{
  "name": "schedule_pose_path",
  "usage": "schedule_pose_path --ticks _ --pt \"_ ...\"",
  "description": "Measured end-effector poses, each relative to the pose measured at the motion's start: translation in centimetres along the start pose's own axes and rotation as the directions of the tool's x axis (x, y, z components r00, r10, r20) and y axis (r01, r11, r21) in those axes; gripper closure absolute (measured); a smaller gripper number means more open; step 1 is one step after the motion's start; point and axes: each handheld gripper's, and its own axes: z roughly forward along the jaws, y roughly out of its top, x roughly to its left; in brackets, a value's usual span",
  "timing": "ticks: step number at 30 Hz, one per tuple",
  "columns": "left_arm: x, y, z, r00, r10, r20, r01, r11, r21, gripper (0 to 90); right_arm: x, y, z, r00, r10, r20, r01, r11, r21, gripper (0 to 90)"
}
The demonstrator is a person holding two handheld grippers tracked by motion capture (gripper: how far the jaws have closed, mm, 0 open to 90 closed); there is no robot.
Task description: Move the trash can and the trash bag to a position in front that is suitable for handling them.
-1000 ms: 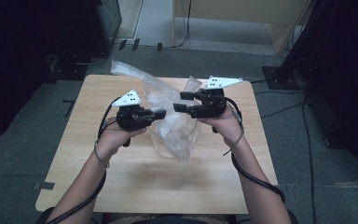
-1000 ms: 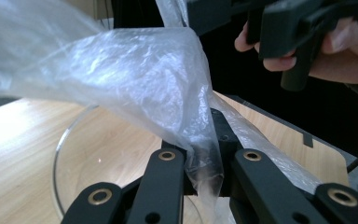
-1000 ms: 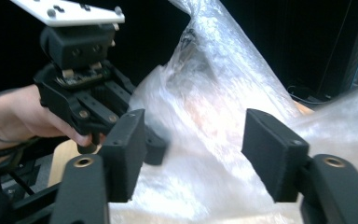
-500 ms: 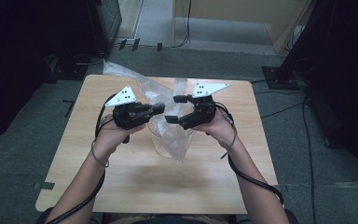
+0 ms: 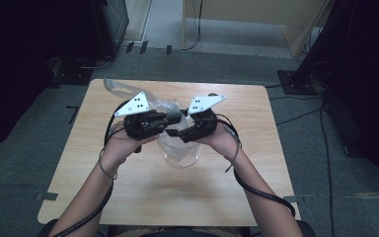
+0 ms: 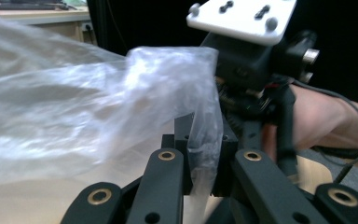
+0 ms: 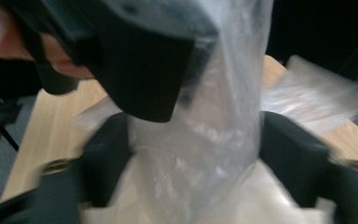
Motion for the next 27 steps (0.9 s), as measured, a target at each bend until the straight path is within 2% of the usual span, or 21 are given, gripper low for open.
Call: schedule_pose_path --ticks 2,4,7,12,15,17,22,24,26,27 --pt "-0.2 0.2 0.0 0.9999 0.014 -0.001 -0.014 0.9999 0.0 83.6 0.0 -0.1 -0.1 0.9997 0.003 0.024 -0.003 1.0 0.005 54.2" --pt "-0.3 0.3 -0.1 0.9999 0.016 0.004 -0.016 0.9998 -0.01 79.8 -0.1 -0.1 -0.6 0.9991 0.014 0.04 -0.014 1.0 -0.02 72.1" --pt "-0.2 0.3 -0.1 0.9998 0.022 0.001 -0.022 0.9996 -0.016 75.4 -0.4 -0.1 -1.3 0.9972 0.044 0.061 -0.04 0.998 -0.055 81.5" --pt "0.2 0.1 -0.3 1.0 0.0 -0.008 0.0 0.9999 -0.014 70.0 -1.0 0.0 -2.4 0.9915 0.074 0.107 -0.062 0.992 -0.111 86.6" --pt "0.5 -0.1 -0.3 0.9998 -0.017 -0.011 0.017 0.9998 -0.005 68.1 -1.5 -0.1 -3.0 0.9868 0.093 0.133 -0.073 0.986 -0.149 87.1" --pt "0.7 -0.4 -0.3 0.9994 -0.029 -0.016 0.029 0.9996 0.007 67.8 -1.8 -0.3 -3.4 0.9817 0.122 0.146 -0.096 0.98 -0.176 87.1" --pt "1.6 -1.4 0.1 0.9967 -0.076 -0.026 0.078 0.9952 0.059 67.7 -2.3 -0.7 -3.6 0.9706 0.176 0.164 -0.138 0.966 -0.218 87.0" --pt "1.9 -2.0 0.4 0.9953 -0.089 -0.039 0.092 0.9915 0.092 67.9 -2.3 -0.9 -3.4 0.9695 0.16 0.185 -0.118 0.968 -0.22 86.7" --pt "2.3 -2.7 0.8 0.9938 -0.096 -0.056 0.102 0.9875 0.12 68.0 -2.2 -1.1 -3.0 0.9721 0.163 0.168 -0.119 0.962 -0.244 86.7" --pt "2.4 -2.9 0.9 0.9932 -0.101 -0.058 0.107 0.9865 0.124 68.0 -2.1 -1.2 -2.7 0.9723 0.177 0.152 -0.135 0.957 -0.255 86.7"
